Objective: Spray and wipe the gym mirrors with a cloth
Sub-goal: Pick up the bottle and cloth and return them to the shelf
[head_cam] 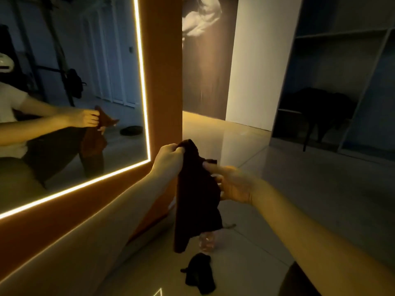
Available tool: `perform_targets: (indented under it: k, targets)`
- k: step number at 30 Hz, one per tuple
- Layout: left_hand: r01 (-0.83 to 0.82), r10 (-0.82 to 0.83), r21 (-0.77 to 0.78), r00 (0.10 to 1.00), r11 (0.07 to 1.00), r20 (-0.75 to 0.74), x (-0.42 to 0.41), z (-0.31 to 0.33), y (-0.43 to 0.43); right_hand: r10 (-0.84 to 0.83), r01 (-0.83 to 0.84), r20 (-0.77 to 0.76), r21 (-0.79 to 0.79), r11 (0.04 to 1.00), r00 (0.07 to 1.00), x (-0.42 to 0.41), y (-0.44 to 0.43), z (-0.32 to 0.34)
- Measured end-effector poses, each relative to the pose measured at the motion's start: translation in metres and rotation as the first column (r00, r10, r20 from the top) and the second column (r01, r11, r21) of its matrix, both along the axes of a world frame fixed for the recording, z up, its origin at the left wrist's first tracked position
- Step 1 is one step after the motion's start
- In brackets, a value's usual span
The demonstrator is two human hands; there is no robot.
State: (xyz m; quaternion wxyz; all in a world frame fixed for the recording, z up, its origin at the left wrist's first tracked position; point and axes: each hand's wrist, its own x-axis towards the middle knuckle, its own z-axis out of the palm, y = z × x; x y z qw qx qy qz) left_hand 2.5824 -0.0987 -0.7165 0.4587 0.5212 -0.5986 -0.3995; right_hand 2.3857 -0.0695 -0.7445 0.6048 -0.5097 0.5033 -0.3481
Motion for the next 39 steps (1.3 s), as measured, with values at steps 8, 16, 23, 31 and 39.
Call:
perform_targets:
  k: [8,16,23,31,39]
  targets:
    - [0.22,-0.133,0.537,0.971,0.814,-0.197,0.011,-0.071,0.0,-0.238,0.24,-0.088,0.013,0.971,0.967,-0.002,-0.012,-0.043]
    - [0.086,-0.024,0.415,0.988,0.906,-0.153,-0.01,-0.103,-0.011,-0.411,0.429,-0.206,0.047,0.902,0.888,-0.013,-0.007,-0.067]
    - [0.003,-0.068,0.358,0.984,0.934,0.168,-0.045,-0.133,-0.03,-0.315,0.31,-0.41,-0.082,0.947,0.856,-0.033,-0.027,-0.107]
    - [0.261,-0.563,0.542,0.641,0.799,0.521,-0.081,-0.177,-0.042,-0.177,0.231,-0.484,0.053,0.972,0.857,-0.063,-0.049,-0.166]
    - [0.433,-0.753,0.657,0.569,0.617,0.331,-0.063,-0.224,-0.082,0.188,-0.147,-0.572,0.118,0.982,0.798,-0.06,-0.068,-0.212]
